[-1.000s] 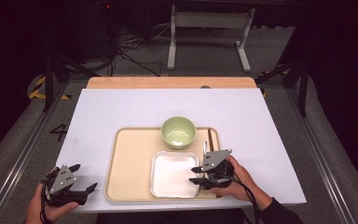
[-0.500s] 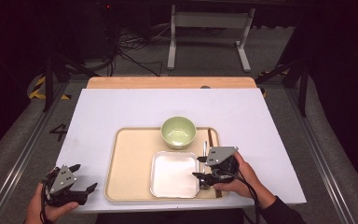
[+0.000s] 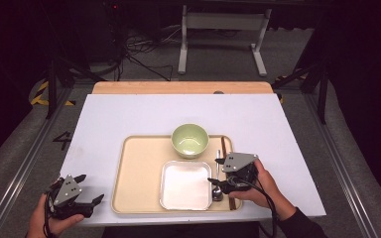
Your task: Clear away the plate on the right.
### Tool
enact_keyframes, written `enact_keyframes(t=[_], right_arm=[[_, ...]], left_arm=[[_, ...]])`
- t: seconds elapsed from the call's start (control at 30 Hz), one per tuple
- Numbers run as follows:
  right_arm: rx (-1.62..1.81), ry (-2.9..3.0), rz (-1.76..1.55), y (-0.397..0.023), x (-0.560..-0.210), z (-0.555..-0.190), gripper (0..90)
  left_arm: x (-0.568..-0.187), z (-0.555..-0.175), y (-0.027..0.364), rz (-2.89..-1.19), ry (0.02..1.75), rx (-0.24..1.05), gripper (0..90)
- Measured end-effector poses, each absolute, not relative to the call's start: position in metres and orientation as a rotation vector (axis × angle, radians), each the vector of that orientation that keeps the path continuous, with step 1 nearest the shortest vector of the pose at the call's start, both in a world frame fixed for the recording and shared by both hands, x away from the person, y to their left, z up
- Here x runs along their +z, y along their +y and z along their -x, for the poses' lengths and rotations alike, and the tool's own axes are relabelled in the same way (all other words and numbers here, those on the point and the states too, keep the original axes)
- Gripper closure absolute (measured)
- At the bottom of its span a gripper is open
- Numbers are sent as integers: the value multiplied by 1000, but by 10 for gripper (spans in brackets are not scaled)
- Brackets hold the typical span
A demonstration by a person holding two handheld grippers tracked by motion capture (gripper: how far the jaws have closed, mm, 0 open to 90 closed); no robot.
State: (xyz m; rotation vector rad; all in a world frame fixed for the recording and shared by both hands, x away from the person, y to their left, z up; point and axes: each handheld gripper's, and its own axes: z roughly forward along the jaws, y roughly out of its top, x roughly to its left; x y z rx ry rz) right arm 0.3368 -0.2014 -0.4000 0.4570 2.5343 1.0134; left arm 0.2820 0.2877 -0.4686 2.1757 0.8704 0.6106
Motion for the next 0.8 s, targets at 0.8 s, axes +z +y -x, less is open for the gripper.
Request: enact_keyframes(t=[0.8], right_arm=[[977, 2369, -630, -258, -395, -347, 222]], left_arm=[[-467, -288, 283, -2182, 848, 601, 137]])
